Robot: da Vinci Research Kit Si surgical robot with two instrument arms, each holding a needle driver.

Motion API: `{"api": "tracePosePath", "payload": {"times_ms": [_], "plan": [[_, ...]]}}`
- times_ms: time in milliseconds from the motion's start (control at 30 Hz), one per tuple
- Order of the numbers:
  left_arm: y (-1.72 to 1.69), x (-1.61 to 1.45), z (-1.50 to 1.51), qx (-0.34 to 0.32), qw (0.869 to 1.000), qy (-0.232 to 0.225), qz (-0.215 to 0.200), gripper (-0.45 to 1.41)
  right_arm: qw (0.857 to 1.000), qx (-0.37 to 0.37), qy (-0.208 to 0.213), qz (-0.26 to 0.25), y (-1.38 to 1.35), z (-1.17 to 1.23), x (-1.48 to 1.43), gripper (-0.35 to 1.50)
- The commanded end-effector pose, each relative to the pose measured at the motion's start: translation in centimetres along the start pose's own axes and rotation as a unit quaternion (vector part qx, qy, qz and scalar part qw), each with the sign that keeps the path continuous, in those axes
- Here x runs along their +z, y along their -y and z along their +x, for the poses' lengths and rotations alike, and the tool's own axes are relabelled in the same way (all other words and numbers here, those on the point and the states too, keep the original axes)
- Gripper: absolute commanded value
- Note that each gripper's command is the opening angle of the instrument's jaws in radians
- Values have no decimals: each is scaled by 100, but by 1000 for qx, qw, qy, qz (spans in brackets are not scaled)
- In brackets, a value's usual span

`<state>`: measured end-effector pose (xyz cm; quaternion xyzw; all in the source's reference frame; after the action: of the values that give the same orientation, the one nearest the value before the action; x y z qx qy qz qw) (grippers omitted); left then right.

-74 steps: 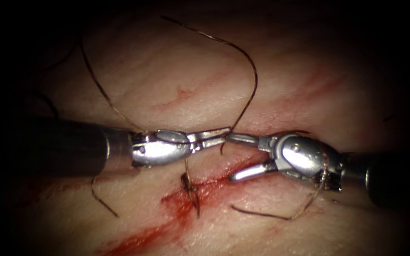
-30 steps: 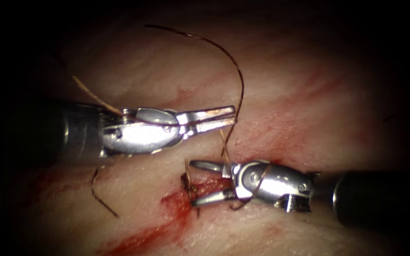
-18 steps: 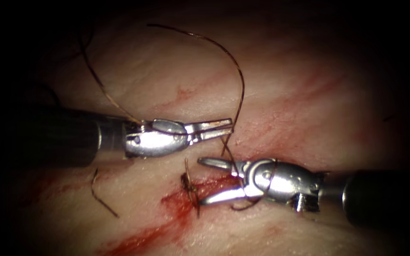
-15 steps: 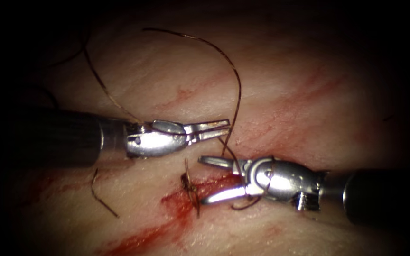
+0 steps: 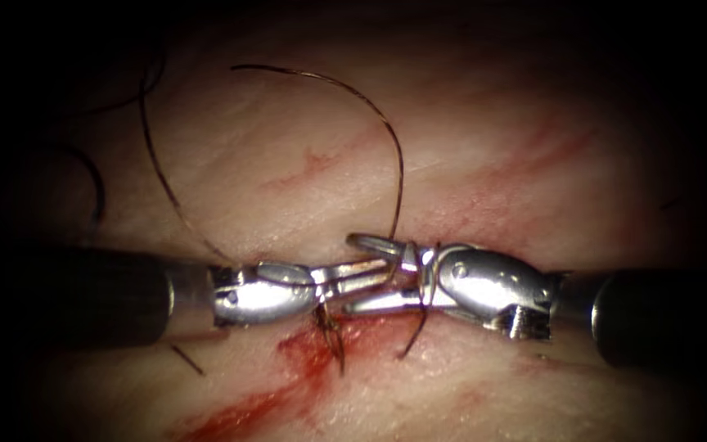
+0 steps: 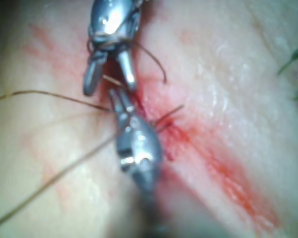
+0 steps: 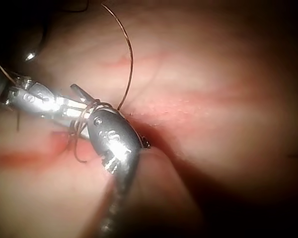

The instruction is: Wound Closure

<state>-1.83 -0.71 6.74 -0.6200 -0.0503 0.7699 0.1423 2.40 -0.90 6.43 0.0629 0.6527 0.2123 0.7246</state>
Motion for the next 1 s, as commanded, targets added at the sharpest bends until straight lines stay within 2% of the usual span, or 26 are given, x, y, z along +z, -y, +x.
{"api": "tracePosePath", "payload": {"times_ms": [33, 200, 433, 567, 667, 733, 767, 900, 1000], "plan": [[-6, 4, -4, -1, 1000, 0, 1, -45, 1000, 5, 1, -17, 0, -6, 7, 104], [-11, -7, 5, -4, 1000, -2, 2, -45, 997, 20, 16, -76, -7, 3, 18, 103], [-2, -29, 45, -19, 1000, -20, 13, -45, 988, 47, 14, -148, -25, 48, 41, 101], [1, -41, 68, -18, 999, -28, 16, -45, 982, 27, 29, -184, -27, 68, 48, 91], [-3, -40, 68, -15, 999, -29, 19, -45, 980, 18, 65, -186, -25, 61, 49, 89], [-7, -38, 64, -12, 999, -28, 20, -45, 980, 15, 75, -184, -25, 52, 49, 89], [-11, -35, 59, -9, 999, -27, 22, -45, 979, 11, 89, -186, -26, 40, 50, 89], [-17, -34, 53, -6, 999, -25, 26, -45, 977, 4, 115, -179, -31, 13, 49, 89], [-23, -35, 52, -2, 999, -27, 25, -45, 976, -3, 121, -179, -36, 3, 49, 89]]}}
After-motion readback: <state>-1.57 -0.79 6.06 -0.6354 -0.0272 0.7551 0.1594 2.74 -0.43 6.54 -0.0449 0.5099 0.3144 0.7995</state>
